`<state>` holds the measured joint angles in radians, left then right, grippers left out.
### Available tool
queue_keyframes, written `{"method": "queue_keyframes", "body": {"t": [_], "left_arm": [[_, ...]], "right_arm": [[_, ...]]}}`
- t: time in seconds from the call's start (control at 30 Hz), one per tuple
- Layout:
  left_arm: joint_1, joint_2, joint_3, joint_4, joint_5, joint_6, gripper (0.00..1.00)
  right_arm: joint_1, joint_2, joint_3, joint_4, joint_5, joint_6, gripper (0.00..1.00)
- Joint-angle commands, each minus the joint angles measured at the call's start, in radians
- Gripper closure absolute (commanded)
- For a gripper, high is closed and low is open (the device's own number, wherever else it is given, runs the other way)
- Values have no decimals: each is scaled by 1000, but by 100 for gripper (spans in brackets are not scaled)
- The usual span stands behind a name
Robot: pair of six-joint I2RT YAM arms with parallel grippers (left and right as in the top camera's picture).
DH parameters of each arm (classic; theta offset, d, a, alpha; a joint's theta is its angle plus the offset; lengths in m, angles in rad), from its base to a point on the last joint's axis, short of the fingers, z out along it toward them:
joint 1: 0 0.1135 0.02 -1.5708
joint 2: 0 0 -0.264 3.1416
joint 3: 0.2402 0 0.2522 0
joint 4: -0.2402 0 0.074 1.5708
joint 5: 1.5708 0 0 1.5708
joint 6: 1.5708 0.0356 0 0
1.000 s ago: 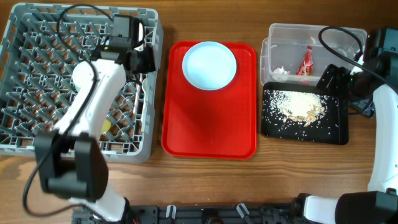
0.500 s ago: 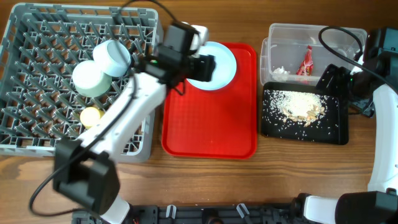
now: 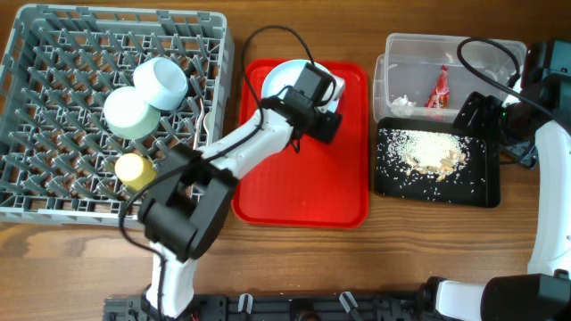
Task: Sort waste into correct bins and load items into the dishwasher rack
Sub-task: 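Reach the left gripper to the white plate on the red tray and grasp its rim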
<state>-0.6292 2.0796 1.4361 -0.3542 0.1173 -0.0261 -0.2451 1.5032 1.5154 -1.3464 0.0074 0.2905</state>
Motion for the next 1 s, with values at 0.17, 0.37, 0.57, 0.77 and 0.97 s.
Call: {"method": "queue_keyframes", "body": {"t": [0.17, 0.37, 0.57, 0.77, 0.97], "left_arm": [[-6, 62, 4, -68, -21, 45, 57], [-26, 62, 4, -274, -21, 41, 89], [-58, 62, 4, -369, -21, 41, 80], [-80, 62, 4, -365, -22, 41, 78], [-80, 62, 4, -357, -22, 41, 76]], "right_arm": [[-1, -21, 14, -1, -9, -6, 0], [-1, -21, 14, 0, -9, -6, 0], [-1, -21, 14, 1, -9, -6, 0], [-1, -21, 14, 1, -9, -6, 0], [-1, -21, 14, 1, -9, -6, 0]]}}
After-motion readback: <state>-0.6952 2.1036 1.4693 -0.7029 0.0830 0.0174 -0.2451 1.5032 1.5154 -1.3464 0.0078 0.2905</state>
